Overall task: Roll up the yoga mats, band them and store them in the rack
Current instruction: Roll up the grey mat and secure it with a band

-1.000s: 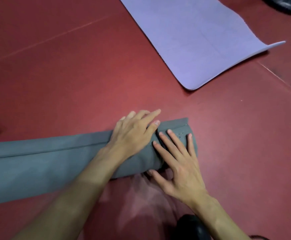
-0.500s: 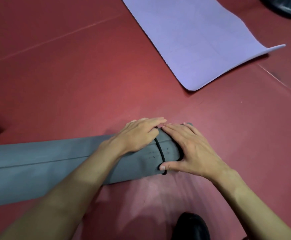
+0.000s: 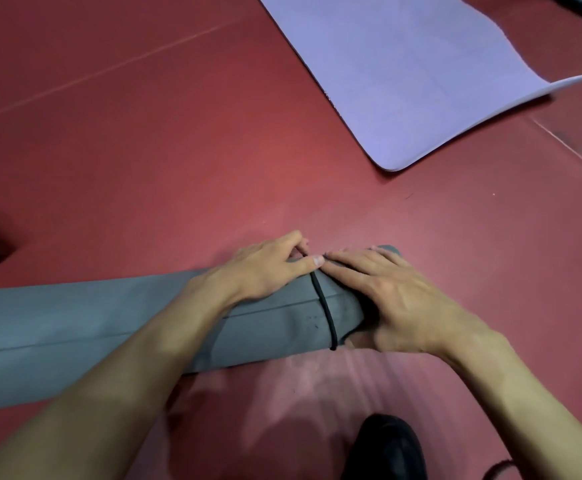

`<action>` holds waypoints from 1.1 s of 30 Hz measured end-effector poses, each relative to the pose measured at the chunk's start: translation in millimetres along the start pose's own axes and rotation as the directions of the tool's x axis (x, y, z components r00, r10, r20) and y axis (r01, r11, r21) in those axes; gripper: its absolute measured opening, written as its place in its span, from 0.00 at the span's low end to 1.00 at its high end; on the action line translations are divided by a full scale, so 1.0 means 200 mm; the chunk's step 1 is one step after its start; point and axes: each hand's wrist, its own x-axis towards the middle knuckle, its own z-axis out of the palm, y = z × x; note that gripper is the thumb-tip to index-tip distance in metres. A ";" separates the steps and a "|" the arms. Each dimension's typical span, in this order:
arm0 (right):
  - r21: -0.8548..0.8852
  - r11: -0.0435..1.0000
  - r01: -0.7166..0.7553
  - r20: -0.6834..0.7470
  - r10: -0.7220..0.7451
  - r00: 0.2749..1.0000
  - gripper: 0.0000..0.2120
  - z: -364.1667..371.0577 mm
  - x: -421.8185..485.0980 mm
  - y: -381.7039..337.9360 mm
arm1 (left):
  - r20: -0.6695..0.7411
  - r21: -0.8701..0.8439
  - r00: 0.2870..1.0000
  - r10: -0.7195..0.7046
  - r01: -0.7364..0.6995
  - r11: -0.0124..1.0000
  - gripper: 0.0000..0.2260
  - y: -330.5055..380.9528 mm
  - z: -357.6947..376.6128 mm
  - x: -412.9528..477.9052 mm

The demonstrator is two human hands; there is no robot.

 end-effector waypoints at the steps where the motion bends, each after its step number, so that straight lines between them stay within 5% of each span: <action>1: -0.036 0.999 0.009 -0.001 -0.009 1.000 0.52 -0.02 0.00 0.01 | 0.055 -0.050 0.998 0.013 -0.010 0.999 0.19 -0.01 0.00 -0.02; 3: -0.117 0.993 0.010 -0.016 -0.012 1.000 0.51 -0.04 0.01 -0.01 | 0.106 -0.096 0.993 0.045 -0.035 0.995 0.24 0.00 0.00 -0.06; 6: -0.127 0.992 0.026 -0.041 -0.032 0.999 0.52 -0.01 0.03 -0.10 | 0.002 -0.137 0.999 0.048 -0.047 0.989 0.22 0.03 0.01 -0.12; 13: -0.103 0.991 0.082 -0.053 -0.088 0.995 0.59 0.18 0.07 -0.28 | -0.168 -0.305 0.968 -0.186 0.128 0.944 0.11 0.06 0.00 -0.12; 19: 0.085 0.975 0.207 -0.122 -0.196 0.973 0.52 0.14 -0.01 -0.29 | 0.187 -0.300 0.982 0.033 0.025 0.954 0.20 0.10 0.06 -0.01; 22: 0.197 0.971 0.135 -0.202 -0.095 0.975 0.49 0.12 -0.03 -0.24 | 0.213 -0.314 0.977 0.016 0.053 0.948 0.18 0.00 0.05 -0.01; 26: 0.150 0.988 0.017 -0.130 0.003 0.991 0.59 0.13 -0.04 -0.25 | 0.250 -0.240 0.962 -0.108 0.170 0.956 0.18 -0.14 -0.03 -0.10; 29: 0.009 0.999 -0.035 -0.074 0.036 0.997 0.61 0.13 0.03 -0.26 | 0.172 -0.149 0.977 -0.121 0.148 0.978 0.12 -0.17 -0.07 -0.12; 33: -0.043 0.998 -0.052 -0.011 0.052 0.999 0.59 0.10 0.13 -0.23 | -0.068 -0.193 0.988 -0.136 0.120 0.974 0.17 -0.16 -0.06 -0.14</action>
